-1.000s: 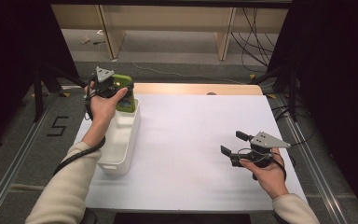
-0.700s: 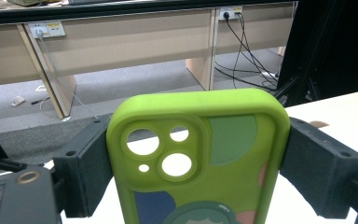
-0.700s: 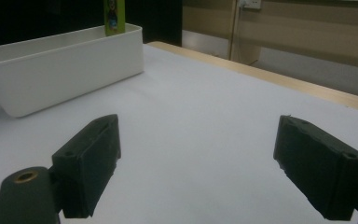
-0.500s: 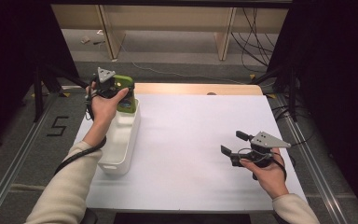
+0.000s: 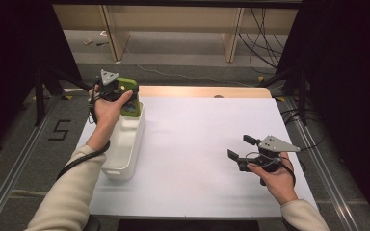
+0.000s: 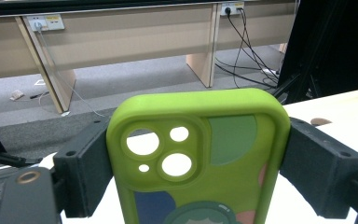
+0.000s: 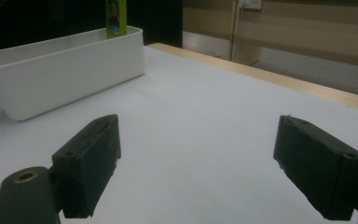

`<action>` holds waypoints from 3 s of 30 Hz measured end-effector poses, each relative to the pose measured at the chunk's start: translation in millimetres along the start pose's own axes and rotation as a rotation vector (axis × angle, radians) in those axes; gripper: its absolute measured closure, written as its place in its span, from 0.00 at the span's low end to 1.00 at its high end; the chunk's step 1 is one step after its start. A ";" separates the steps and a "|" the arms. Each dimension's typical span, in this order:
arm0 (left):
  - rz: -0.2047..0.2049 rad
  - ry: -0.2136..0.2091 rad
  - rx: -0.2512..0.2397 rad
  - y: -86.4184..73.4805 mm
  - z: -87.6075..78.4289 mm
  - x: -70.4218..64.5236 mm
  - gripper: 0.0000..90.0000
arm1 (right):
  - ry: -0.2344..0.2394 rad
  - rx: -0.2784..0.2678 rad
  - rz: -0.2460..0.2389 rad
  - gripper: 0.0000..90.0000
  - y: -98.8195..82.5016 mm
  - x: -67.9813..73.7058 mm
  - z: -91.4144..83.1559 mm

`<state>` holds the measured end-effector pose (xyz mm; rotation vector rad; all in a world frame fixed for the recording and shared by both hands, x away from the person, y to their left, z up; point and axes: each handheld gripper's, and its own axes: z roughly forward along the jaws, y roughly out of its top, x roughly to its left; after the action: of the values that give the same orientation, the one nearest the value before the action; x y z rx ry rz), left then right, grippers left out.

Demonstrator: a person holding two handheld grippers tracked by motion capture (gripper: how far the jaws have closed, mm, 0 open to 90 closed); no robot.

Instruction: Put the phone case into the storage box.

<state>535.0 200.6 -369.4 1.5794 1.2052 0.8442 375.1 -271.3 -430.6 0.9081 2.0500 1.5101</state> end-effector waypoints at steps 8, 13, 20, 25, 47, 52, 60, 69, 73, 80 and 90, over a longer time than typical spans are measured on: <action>0.005 -0.001 0.007 -2.4 2.7 0.1 0.17 | -0.002 -0.004 0.001 0.18 0.6 0.0 -1.1; 0.008 0.002 0.018 -4.3 4.0 0.8 0.17 | -0.004 -0.004 0.003 0.18 0.6 -1.0 -2.2; 0.006 0.000 0.029 -5.7 5.2 0.1 0.17 | -0.005 -0.003 0.002 0.18 0.8 -1.8 -2.6; 0.008 0.003 0.035 -8.1 7.4 0.6 0.17 | -0.008 -0.006 0.001 0.18 1.5 -2.3 -3.6; 0.016 0.003 0.069 -21.6 18.0 4.2 0.17 | -0.006 -0.003 -0.001 0.18 0.9 -2.6 -2.7; 0.021 -0.002 0.079 -24.1 20.2 4.5 0.17 | -0.003 -0.002 0.000 0.18 0.8 -2.2 -2.5; 0.019 -0.003 0.087 -26.1 22.2 4.4 0.17 | -0.001 0.005 0.001 0.18 0.6 -2.2 -2.2; 0.024 -0.003 0.101 -29.1 24.7 4.2 0.17 | 0.000 0.006 0.001 0.18 0.5 -2.6 -2.1; 0.021 -0.004 0.107 -29.9 26.0 3.7 0.17 | 0.000 0.004 0.001 0.18 0.6 -2.7 -1.9; 0.017 -0.007 0.122 -30.6 27.5 3.1 0.17 | 0.004 0.005 0.000 0.18 0.8 -2.2 -2.0; 0.006 -0.012 0.143 -33.0 30.5 4.7 0.17 | 0.004 0.007 0.001 0.18 0.6 -2.0 -2.2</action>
<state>553.8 199.2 -410.4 1.7007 1.2767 0.7660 375.1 -274.1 -429.4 0.9090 2.0592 1.5076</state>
